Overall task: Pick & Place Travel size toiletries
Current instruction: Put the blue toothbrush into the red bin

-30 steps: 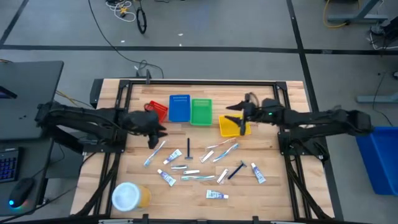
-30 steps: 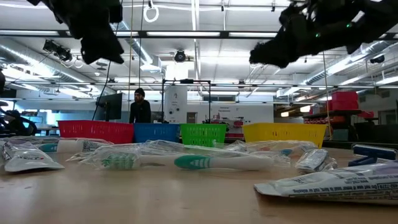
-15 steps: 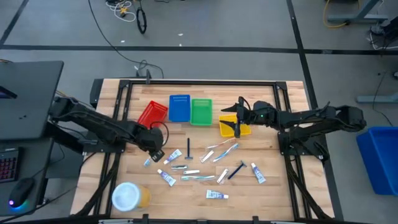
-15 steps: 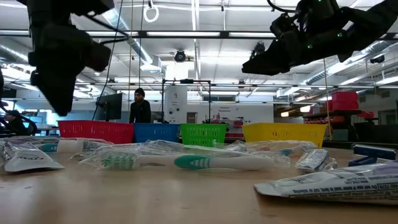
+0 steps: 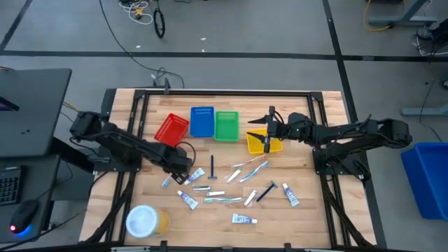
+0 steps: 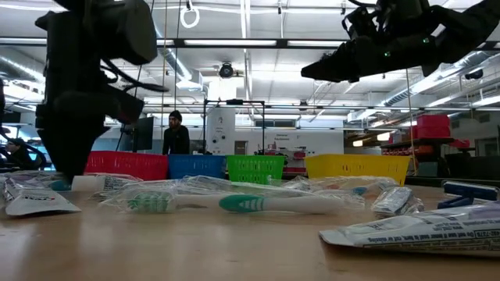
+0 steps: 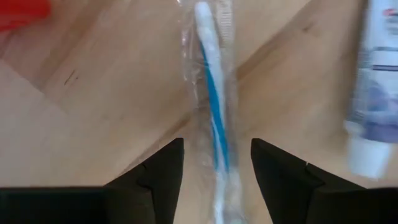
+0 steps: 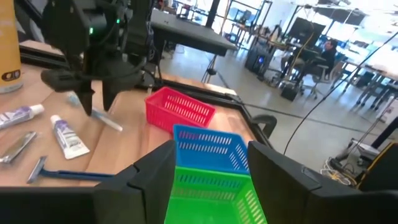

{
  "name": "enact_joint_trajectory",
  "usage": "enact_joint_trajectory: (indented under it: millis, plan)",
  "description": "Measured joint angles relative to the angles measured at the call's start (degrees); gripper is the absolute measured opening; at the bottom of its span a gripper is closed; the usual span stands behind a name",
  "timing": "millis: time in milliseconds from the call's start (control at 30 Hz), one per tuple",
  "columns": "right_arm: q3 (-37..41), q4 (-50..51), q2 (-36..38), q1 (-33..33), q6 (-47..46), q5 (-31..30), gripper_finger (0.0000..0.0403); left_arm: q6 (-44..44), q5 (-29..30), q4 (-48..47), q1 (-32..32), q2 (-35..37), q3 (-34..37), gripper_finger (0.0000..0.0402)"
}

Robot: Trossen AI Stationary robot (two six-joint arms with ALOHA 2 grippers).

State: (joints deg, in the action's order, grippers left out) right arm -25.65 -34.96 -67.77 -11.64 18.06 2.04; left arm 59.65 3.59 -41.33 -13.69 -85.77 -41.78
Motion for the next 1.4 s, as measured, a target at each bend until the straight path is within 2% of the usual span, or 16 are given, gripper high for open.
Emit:
enact_joint_trajectory:
  millis: [133,233,533,600,667,767,967,1100,1267,1400]
  plan:
    - [0.00,0.29,0.00,0.00,-0.12,0.01,0.0200,-5.28,-0.01,0.34,0.04,-2.37,-0.29,0.0188]
    - [0.00,0.40,0.00,0.00,-0.87,0.01,0.0197,-7.38,0.01,0.58,0.21,-3.13,-0.31,0.0164]
    - [0.00,1.31,0.00,0.00,-1.28,0.01,0.0209,-7.71,1.93,1.47,0.21,-2.07,-1.08,0.0037]
    - [0.00,1.31,0.00,0.00,-1.36,0.02,0.0212,-9.53,2.06,1.63,0.30,-1.77,-2.72,0.0021]
    - [0.00,1.29,0.00,0.00,-2.24,0.02,0.0215,-11.77,3.03,1.66,0.26,-1.69,-4.80,0.0021]
    - [0.00,1.29,0.00,0.00,-2.77,0.02,0.0217,-14.47,7.56,-1.51,0.48,-1.69,-9.30,0.0026]
    - [0.00,1.29,0.00,0.00,-2.79,0.02,0.0213,-17.32,19.10,-20.85,3.71,-1.64,-20.00,0.0033]
    - [0.00,1.29,0.00,0.00,-2.81,0.02,0.0204,-20.71,26.89,-28.89,7.04,-0.15,-25.19,0.0025]
    - [0.00,1.61,0.00,0.00,-2.82,0.02,0.0199,-29.02,28.41,-27.40,13.18,7.37,-25.39,0.0036]
    - [0.00,1.64,0.00,0.00,-3.90,0.04,0.0204,-33.50,30.50,-22.14,18.72,15.22,-20.88,0.0031]
